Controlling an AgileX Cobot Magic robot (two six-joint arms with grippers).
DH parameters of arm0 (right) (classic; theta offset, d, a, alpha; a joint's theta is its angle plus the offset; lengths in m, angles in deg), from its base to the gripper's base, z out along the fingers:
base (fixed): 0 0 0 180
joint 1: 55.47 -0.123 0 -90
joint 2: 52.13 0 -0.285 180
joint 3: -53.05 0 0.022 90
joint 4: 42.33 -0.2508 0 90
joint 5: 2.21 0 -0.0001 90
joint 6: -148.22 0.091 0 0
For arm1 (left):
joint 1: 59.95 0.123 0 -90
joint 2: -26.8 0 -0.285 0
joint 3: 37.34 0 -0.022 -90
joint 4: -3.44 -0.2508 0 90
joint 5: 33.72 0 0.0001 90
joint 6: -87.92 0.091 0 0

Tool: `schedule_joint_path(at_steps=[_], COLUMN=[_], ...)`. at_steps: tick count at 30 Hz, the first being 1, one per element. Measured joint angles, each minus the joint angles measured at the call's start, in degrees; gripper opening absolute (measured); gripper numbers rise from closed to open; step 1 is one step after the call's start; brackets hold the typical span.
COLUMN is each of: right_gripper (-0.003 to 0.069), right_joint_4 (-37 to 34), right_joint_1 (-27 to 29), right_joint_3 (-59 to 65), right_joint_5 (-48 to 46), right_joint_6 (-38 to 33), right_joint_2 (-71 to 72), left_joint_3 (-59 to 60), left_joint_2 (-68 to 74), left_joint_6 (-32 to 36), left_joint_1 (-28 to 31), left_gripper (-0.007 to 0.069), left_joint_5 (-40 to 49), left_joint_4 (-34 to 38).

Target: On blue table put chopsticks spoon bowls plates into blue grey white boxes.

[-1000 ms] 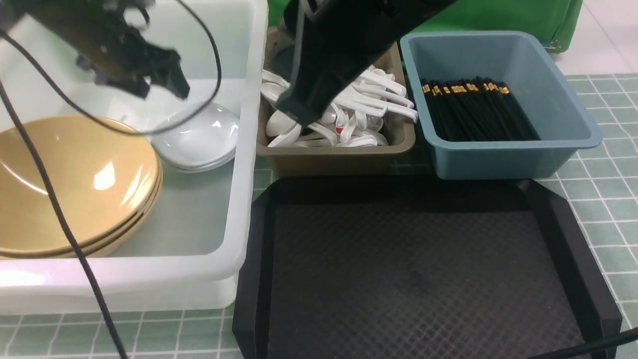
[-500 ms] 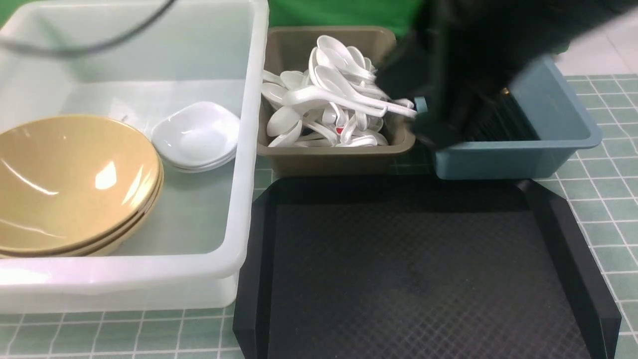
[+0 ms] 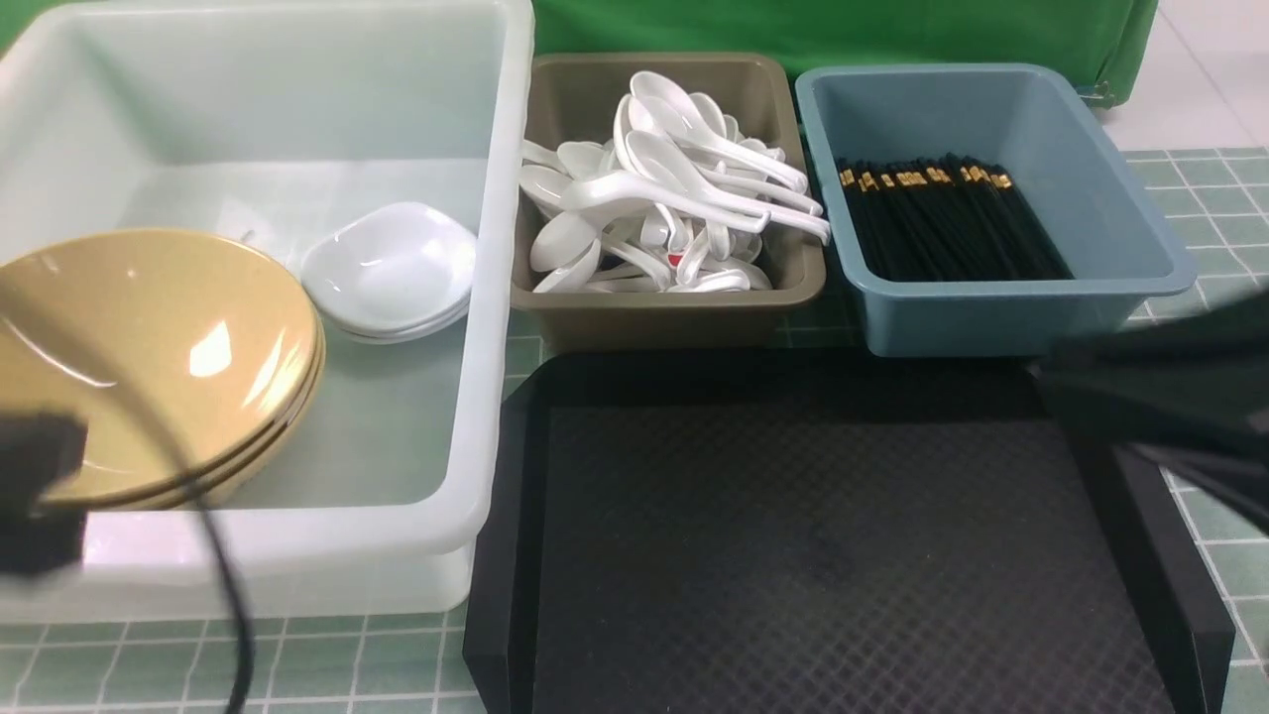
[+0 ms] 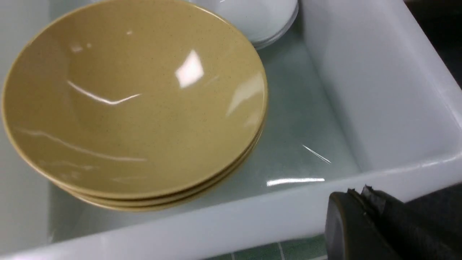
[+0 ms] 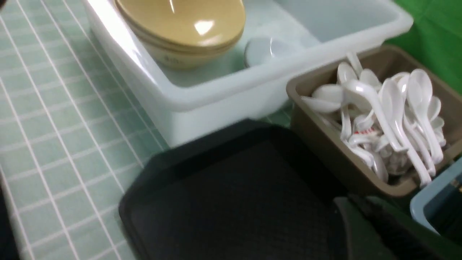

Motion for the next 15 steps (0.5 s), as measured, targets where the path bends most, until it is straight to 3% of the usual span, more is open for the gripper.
schedule_joint_path(at_steps=[8, 15], right_gripper=[0.0078, 0.0083], right_joint_4=[-5.8, -6.0], right_joint_1=[0.0, 0.0], right_joint_3=[7.2, 7.6], right_joint_5=[11.5, 13.1], right_joint_6=[-1.9, -1.9], right_joint_2=[8.3, 8.5], left_joint_3=[9.4, 9.9], left_joint_2=[-14.0, -16.9], left_joint_6=[-2.3, -2.6], left_joint_1=[0.0, 0.0], left_gripper=[-0.0008, -0.0008], left_joint_5=[-3.8, -4.8], left_joint_4=[-1.0, -1.6])
